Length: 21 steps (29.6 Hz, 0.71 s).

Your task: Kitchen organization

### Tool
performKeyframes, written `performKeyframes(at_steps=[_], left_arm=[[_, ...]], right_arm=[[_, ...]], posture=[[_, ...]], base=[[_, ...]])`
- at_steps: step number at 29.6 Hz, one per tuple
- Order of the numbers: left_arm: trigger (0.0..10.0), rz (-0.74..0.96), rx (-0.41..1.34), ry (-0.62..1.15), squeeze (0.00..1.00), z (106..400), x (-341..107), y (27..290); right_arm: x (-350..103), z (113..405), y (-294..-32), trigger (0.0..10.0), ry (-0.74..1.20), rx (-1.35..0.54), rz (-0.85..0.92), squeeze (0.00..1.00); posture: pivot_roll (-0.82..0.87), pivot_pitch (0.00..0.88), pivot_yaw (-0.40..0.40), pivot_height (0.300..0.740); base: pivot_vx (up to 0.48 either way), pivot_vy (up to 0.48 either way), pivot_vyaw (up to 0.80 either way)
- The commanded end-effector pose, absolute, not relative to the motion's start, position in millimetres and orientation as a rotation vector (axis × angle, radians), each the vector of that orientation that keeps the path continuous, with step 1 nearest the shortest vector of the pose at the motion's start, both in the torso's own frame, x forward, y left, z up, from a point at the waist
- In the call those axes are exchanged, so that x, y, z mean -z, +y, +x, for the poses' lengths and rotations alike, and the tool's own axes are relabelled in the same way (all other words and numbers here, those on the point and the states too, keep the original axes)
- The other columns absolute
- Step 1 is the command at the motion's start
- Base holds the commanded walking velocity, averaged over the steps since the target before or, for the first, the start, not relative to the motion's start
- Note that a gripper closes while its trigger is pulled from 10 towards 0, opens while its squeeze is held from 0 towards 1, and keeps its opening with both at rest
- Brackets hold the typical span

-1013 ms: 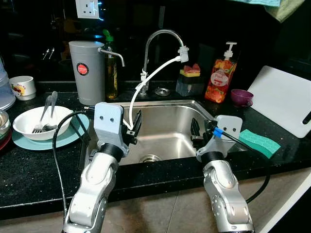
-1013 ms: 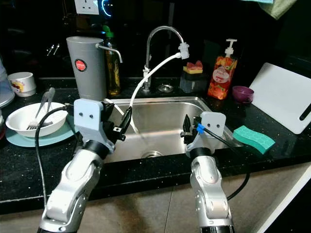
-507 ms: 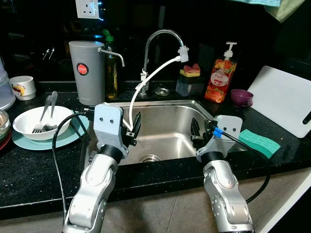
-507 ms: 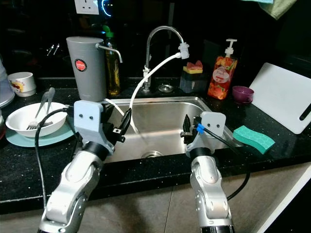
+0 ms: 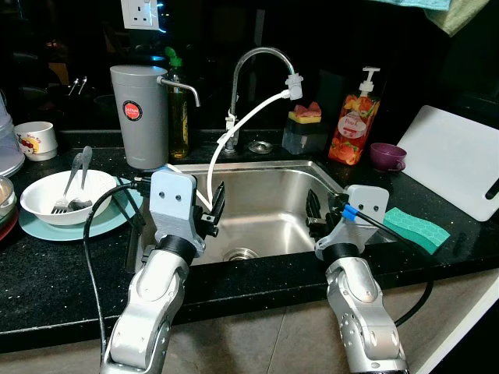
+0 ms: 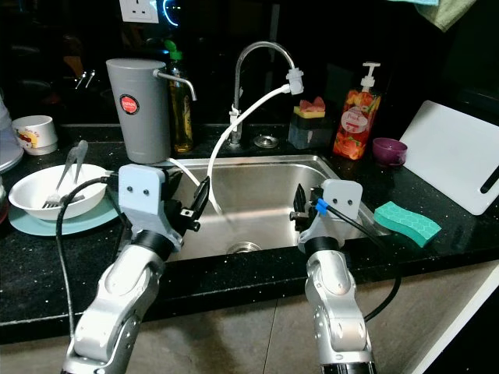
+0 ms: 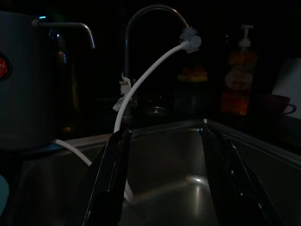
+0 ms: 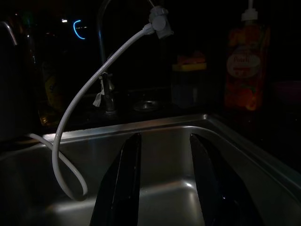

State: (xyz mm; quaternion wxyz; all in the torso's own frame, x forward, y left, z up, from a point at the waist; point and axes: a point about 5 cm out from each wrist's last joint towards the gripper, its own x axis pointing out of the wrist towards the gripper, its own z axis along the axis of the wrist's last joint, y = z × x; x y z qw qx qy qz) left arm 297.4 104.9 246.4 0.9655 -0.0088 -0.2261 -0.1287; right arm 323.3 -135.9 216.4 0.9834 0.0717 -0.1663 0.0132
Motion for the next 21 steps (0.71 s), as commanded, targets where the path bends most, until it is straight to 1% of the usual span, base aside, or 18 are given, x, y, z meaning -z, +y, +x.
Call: performKeyframes(at_steps=[1,7,21], left_arm=[[10.0,-0.008,0.253,-0.447,0.00,298.0,-242.3,106.2],[10.0,0.002,0.264,-0.462,0.00,303.4,-248.3,106.4],[10.0,0.008,0.263,-0.459,0.00,306.2,-247.3,108.7]], right_arm=[[-215.5,321.7,-135.9,10.0,-0.327,-0.023,0.148,0.00],[-215.7,321.5,-136.0,10.0,-0.334,-0.013,0.160,0.00],[-216.9,319.3,-133.9,10.0,-0.342,-0.017,0.174,0.00]], posture=[[0.14,0.046,-0.099,0.740],[0.15,0.052,-0.091,0.740],[0.15,0.060,-0.084,0.740]], base=[[0.000,0.000,0.00],[0.000,0.000,0.00],[0.000,0.000,0.00]])
